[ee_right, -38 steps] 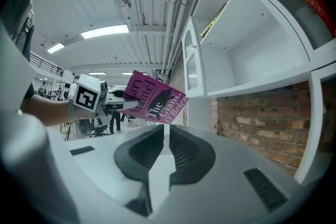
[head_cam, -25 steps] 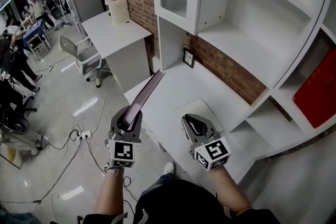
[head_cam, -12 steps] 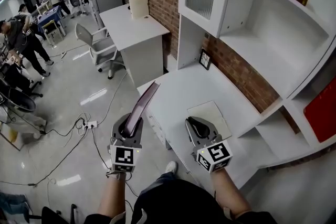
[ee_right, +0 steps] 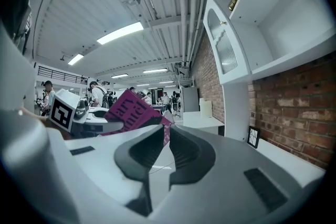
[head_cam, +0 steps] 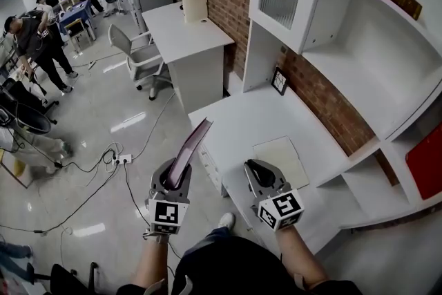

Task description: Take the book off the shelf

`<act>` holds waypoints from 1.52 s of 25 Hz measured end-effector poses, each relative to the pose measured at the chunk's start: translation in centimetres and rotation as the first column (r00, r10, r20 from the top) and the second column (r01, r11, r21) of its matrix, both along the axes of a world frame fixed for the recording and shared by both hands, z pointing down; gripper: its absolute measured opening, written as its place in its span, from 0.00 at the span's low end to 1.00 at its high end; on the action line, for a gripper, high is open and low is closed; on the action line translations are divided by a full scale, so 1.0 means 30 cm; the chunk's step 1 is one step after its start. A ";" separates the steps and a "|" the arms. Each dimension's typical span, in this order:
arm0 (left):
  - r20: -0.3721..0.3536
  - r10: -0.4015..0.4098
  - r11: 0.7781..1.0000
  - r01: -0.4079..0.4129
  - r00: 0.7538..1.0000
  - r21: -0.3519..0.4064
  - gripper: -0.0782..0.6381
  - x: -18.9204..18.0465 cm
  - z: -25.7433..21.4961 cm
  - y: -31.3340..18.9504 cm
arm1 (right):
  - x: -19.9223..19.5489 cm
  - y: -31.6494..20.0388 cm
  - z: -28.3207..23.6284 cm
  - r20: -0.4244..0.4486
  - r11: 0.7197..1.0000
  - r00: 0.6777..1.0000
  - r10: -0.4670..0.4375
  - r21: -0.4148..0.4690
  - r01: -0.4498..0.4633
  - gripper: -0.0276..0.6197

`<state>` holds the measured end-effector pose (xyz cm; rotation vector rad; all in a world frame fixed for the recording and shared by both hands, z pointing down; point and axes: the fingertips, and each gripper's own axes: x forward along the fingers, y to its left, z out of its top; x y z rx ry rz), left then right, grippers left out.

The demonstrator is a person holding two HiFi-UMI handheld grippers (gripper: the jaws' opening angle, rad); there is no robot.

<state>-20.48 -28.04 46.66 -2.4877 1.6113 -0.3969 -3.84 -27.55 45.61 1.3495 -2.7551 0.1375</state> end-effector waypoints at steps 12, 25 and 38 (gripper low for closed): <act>-0.023 -0.019 0.999 0.018 1.000 -0.038 0.31 0.014 0.053 0.021 | 0.021 -0.005 0.061 0.023 0.998 1.000 0.008 -0.057 -0.006 0.10; -0.022 -0.019 0.999 0.018 1.000 -0.049 0.31 0.056 0.063 0.022 | 0.052 0.004 0.078 0.016 0.998 1.000 0.007 -0.066 -0.006 0.10; -0.022 -0.021 0.999 0.020 1.000 -0.045 0.31 0.059 0.063 0.034 | 0.057 0.009 0.087 0.005 0.997 1.000 0.008 -0.071 -0.007 0.10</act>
